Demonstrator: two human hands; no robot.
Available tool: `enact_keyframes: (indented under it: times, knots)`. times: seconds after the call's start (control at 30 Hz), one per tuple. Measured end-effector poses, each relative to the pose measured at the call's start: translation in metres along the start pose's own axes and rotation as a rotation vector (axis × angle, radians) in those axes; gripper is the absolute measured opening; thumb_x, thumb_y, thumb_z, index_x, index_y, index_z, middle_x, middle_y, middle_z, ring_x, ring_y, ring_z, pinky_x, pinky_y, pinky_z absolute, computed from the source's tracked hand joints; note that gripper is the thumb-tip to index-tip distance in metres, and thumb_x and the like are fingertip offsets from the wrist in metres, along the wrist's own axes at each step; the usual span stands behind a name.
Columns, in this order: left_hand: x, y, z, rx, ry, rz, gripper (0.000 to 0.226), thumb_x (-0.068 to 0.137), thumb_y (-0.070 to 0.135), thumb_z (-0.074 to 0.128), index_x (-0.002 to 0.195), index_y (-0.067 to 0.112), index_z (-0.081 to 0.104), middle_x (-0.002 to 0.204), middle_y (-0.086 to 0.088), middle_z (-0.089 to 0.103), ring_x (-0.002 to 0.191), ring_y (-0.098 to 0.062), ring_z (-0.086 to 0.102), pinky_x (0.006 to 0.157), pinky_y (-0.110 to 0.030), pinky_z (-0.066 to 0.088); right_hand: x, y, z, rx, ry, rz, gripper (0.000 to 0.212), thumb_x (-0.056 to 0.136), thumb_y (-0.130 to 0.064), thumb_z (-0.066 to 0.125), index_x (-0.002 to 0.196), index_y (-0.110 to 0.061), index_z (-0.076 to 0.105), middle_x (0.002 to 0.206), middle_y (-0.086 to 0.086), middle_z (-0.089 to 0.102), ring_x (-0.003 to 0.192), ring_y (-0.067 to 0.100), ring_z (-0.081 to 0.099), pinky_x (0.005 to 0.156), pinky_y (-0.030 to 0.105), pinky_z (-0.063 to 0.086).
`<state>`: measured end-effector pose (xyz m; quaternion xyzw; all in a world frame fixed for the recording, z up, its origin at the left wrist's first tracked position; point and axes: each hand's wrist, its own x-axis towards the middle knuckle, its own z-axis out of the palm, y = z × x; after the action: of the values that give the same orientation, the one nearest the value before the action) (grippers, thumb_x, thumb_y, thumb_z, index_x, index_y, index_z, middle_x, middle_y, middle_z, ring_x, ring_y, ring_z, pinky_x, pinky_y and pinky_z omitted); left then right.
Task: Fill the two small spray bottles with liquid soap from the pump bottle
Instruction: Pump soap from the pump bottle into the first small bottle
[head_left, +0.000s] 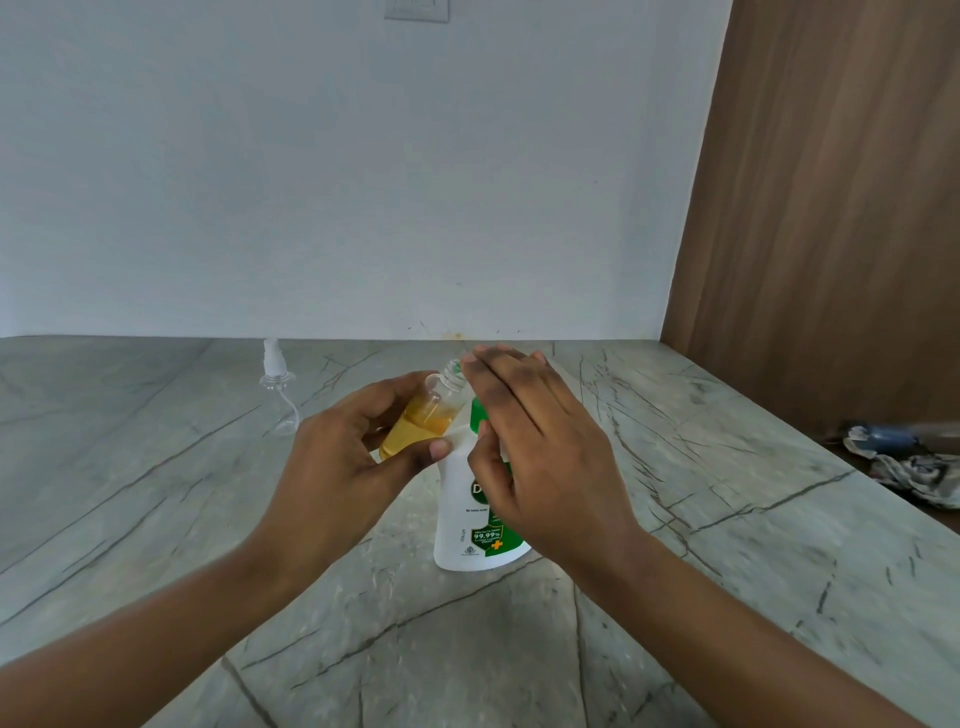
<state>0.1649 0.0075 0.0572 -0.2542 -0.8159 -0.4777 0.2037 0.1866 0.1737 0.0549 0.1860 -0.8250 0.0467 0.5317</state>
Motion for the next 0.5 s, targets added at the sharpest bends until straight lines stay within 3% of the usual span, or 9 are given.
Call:
enact_keyframes:
  times: [0.1, 0.37, 0.5]
  knots:
    - [0.0006, 0.0003, 0.0012, -0.008, -0.003, -0.007, 0.057, 0.064, 0.04, 0.069, 0.119, 0.033, 0.057, 0.112, 0.014, 0.065, 0.1, -0.002, 0.063, 0.086, -0.013, 0.048, 0.0009, -0.0005, 0.0, -0.01, 0.01, 0.009, 0.046, 0.084, -0.022, 0.044, 0.123, -0.003, 0.059, 0.121, 0.01, 0.062, 0.117, 0.02, 0.047, 0.103, 0.028, 0.03]
    - [0.0, 0.0031, 0.0016, -0.019, -0.002, -0.01, 0.049, 0.064, 0.04, 0.07, 0.111, 0.041, 0.054, 0.108, 0.017, 0.066, 0.097, 0.0, 0.063, 0.085, -0.011, 0.048, 0.0007, -0.0013, 0.0009, 0.059, 0.04, 0.035, 0.042, 0.085, -0.022, 0.046, 0.119, -0.002, 0.061, 0.117, 0.011, 0.063, 0.113, 0.019, 0.048, 0.102, 0.027, 0.033]
    - [-0.0023, -0.001, 0.0014, -0.008, 0.0, -0.017, 0.054, 0.065, 0.041, 0.07, 0.117, 0.034, 0.057, 0.111, 0.013, 0.066, 0.1, -0.006, 0.063, 0.087, -0.022, 0.051, 0.0, -0.0039, 0.0037, 0.101, 0.061, 0.048, 0.038, 0.084, -0.02, 0.049, 0.114, -0.001, 0.063, 0.112, 0.012, 0.064, 0.109, 0.018, 0.048, 0.102, 0.027, 0.034]
